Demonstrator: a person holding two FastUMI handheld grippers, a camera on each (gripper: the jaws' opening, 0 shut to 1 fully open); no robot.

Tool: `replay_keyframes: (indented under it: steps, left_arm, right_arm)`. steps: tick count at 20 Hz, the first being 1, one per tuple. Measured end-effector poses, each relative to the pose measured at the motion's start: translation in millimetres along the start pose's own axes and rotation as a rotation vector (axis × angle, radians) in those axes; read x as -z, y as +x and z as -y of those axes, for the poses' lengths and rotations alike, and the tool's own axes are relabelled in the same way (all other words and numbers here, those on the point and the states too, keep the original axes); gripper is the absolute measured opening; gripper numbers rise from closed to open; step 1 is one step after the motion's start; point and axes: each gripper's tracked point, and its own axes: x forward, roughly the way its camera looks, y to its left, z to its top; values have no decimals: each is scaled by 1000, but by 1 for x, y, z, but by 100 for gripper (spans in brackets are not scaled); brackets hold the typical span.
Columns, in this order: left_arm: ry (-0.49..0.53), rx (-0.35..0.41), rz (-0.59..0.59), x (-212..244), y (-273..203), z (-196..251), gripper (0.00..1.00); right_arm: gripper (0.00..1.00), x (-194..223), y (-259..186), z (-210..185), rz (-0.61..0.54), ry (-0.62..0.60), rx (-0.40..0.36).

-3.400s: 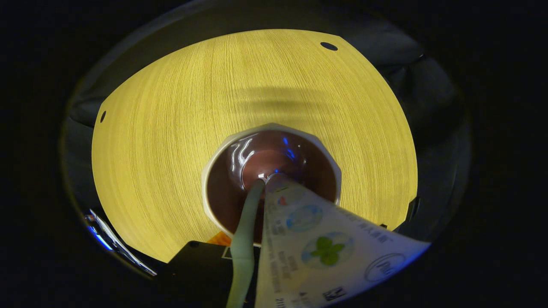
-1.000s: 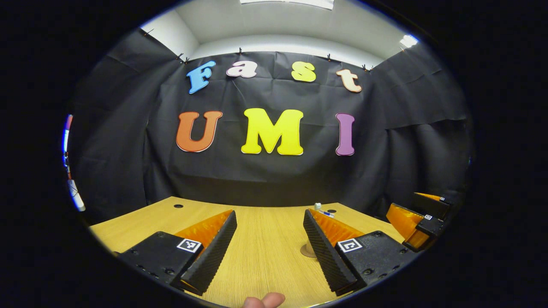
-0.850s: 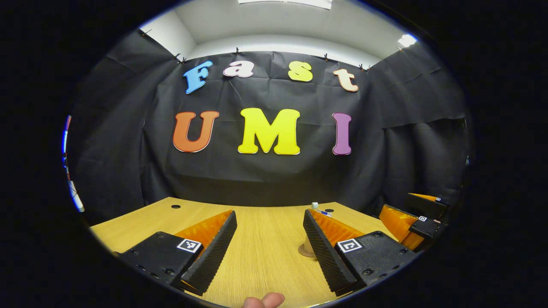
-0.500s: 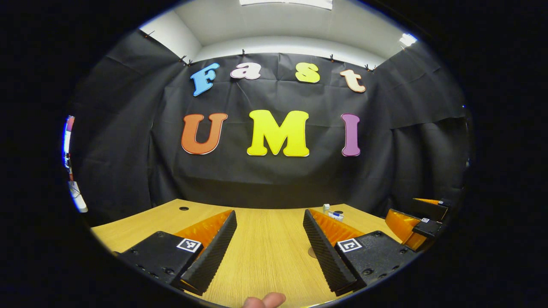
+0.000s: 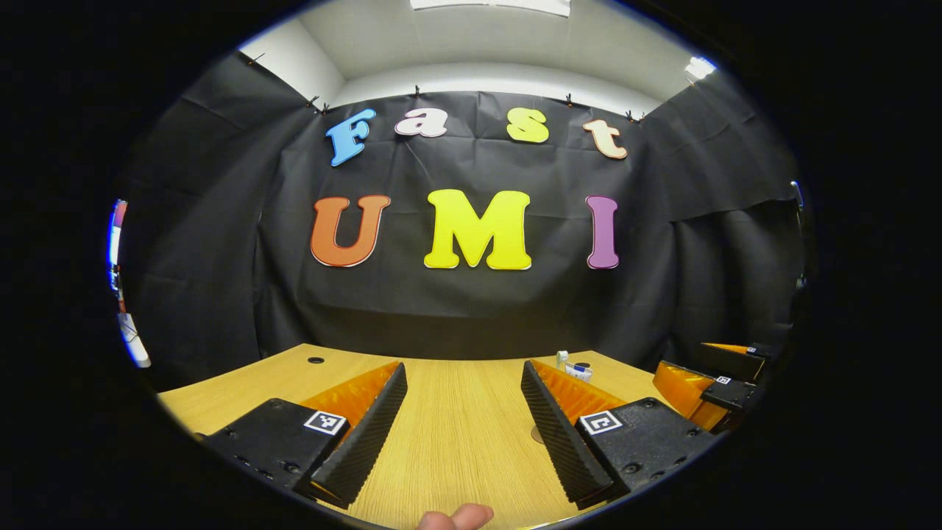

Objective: Put the toothbrush and toothpaste on the desktop into the cup, then pick up the cup and place it on the coaster on the desktop.

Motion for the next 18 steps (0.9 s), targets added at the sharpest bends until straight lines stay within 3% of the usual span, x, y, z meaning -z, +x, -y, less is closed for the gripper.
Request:
replay_keyframes:
  steps: [18]
  left_arm:
    - [16, 20, -21, 4, 1, 2, 99]
  right_arm:
    - [96, -1, -1, 1, -2, -12, 2]
